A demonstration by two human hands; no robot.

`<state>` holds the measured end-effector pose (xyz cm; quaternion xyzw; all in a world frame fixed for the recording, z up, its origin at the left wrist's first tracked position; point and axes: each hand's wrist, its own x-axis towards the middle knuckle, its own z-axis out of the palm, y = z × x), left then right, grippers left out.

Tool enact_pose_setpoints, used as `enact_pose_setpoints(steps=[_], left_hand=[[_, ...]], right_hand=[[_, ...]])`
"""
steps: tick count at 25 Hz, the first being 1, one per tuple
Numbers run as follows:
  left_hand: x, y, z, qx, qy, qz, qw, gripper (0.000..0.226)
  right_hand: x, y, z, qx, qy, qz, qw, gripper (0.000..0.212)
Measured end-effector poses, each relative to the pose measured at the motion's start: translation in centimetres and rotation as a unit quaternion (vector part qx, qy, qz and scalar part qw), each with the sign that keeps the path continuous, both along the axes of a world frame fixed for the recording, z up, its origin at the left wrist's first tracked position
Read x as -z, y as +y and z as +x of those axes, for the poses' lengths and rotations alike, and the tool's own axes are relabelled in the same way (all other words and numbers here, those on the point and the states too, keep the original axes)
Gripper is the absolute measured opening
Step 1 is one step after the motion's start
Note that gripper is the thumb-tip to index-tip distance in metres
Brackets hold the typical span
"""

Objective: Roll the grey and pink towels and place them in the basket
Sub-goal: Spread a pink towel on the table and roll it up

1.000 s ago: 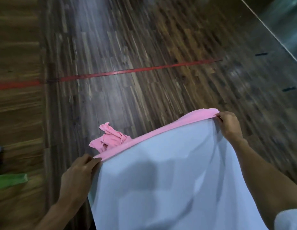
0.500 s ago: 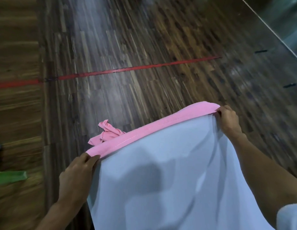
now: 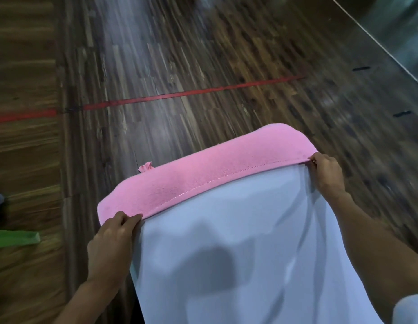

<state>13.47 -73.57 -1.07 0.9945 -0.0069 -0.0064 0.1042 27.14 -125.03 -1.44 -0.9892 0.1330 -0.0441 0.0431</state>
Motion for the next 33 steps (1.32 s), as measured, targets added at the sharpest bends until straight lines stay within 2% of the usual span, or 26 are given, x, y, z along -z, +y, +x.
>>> enact_pose_setpoints(steps=[3, 14, 20, 33], left_hand=[[-0.2, -1.2, -3.2, -0.009, -0.012, -0.015, 1.000, 0.028], [0.3, -4.9, -15.2, -0.019, -0.047, -0.070, 0.996, 0.021], [0.7, -7.3, -21.3, -0.018, -0.063, -0.068, 0.996, 0.020], [0.6, -16.3, -41.8, -0.030, -0.080, -0.094, 0.992, 0.016]], right_hand=[[0.1, -1.0, -3.4, 0.015, -0.004, -0.004, 1.000, 0.016], [-0.5, -3.7, -15.6, 0.038, -0.008, 0.021, 0.999, 0.018], [-0.7, -6.6, -22.2, 0.025, -0.001, 0.007, 1.000, 0.018], [-0.4, -14.9, -40.4, 0.010, -0.011, -0.015, 1.000, 0.015]])
